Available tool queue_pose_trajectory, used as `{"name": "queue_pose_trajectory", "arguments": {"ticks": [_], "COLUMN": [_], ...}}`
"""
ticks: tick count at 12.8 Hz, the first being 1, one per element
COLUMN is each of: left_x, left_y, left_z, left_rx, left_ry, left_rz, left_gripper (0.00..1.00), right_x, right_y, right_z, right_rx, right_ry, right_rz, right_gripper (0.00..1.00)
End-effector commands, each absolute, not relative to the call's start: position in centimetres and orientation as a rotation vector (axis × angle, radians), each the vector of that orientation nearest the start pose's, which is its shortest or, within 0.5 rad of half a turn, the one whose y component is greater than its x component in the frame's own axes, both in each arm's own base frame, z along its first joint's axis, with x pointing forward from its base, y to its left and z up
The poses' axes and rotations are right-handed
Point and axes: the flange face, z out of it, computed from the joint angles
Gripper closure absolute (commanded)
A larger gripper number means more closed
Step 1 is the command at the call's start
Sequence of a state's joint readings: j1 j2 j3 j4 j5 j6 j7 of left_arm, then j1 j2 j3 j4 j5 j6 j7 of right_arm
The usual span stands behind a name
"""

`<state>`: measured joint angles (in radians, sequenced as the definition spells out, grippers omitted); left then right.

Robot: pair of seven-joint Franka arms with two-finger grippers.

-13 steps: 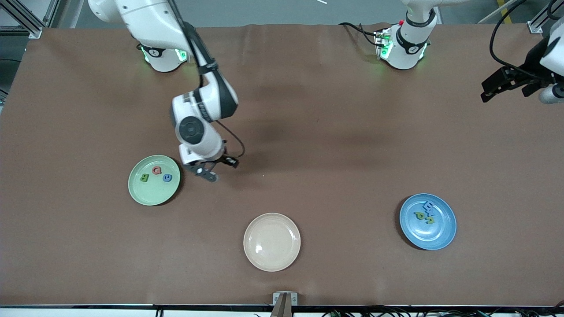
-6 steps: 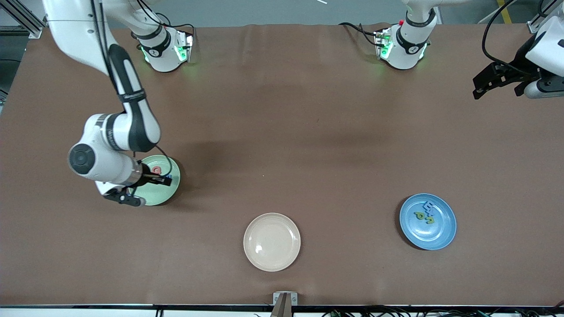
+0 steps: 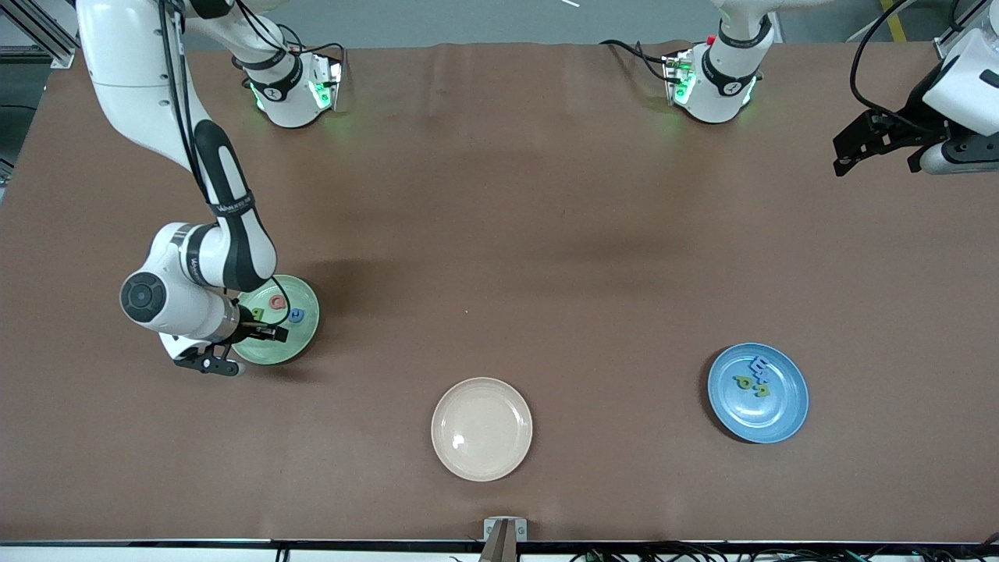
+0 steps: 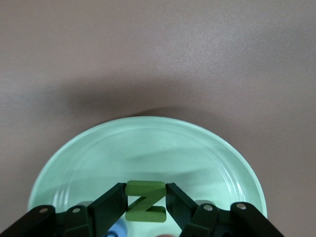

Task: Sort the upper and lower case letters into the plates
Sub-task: 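Carry the N to the green plate and open the right gripper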

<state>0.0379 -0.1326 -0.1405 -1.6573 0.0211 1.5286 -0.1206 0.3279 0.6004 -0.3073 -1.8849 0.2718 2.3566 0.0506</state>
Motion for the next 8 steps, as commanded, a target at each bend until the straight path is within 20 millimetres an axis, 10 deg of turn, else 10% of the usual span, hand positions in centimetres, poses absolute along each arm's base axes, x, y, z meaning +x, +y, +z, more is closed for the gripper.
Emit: {"name": "queue_pose_trajectory", "arguments": {"ticks": [1,3,5,8], "left_x": [50.4,50.4,50.3,50.2], "left_y": [-4.7,-4.3,-4.4,-4.4], "left_z": [65.0,65.1,65.4,65.4], "left_rx": [-3.117,-3.117,-3.117,-3.118], "left_ry": [-0.026,-0.038,-0.034,-0.036], "left_rz": [-0.018,-0.023,-0.032,-0.03], "left_gripper": [0.0,0.0,0.0,0.0], "right_x": [62.2,62.1,61.9,62.7], "right_y": [2.2,2.2,2.4,3.5], "right_z": [19.2,19.1,19.0,22.4], "right_rx": [-3.102,-3.101,-3.096,-3.071], "right_ry": [0.284,0.292,0.295,0.274], "right_rz": [0.141,0.148,0.17,0.192], "right_gripper": [0.98,0.85,0.0,0.0]}}
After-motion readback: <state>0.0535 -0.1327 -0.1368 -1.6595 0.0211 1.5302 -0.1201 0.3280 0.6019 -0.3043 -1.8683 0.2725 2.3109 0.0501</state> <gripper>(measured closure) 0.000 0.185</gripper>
